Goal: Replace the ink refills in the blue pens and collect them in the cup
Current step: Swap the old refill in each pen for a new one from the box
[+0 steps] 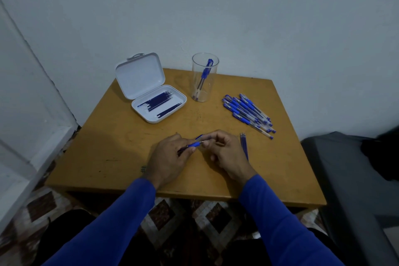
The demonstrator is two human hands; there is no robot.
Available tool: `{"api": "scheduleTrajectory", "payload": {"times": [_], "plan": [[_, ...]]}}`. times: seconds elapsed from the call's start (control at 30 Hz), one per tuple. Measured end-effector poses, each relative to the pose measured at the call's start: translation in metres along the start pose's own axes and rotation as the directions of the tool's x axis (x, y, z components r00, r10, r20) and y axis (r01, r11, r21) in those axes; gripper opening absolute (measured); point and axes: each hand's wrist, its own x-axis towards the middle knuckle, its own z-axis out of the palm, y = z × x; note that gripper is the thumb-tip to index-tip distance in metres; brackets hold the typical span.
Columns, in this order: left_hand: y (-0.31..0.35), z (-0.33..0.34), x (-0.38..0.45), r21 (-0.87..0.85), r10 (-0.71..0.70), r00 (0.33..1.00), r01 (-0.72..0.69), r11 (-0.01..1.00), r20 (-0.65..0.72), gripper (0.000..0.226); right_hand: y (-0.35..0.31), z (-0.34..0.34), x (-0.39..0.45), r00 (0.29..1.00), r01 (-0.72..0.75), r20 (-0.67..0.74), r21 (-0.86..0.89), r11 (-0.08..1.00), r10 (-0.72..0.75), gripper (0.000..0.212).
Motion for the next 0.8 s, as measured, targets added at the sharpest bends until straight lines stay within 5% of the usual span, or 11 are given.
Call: {"api": "scheduleTrajectory", "payload": {"times": [0.17, 0.37, 0.8], "plan": [[0.0007, -0.0008, 0.0, -0.008, -0.013, 1.0, 0.013, 1.0, -0.004, 0.029, -0.0025, 0.0068, 0.0015, 0.992, -0.07, -0.114, -0.148, 0.987, 0.054, 0.053], [-0.0003, -0.0011, -0.0005, -0.007, 0.004, 1.0, -0.004, 1.0, -0.002, 0.028, -0.0041, 0.0013, 0.0001, 1.0, 0.005, 0.009, -0.016, 1.0, -0.005, 0.011], [-0.002, -0.0005, 0.0012, -0.007, 0.02, 1.0, -0.02, 1.0, -0.011, 0.027, -0.0017, 0.0058, 0.0034, 0.999, -0.041, -0.028, -0.121, 0.992, 0.038, 0.011]]}}
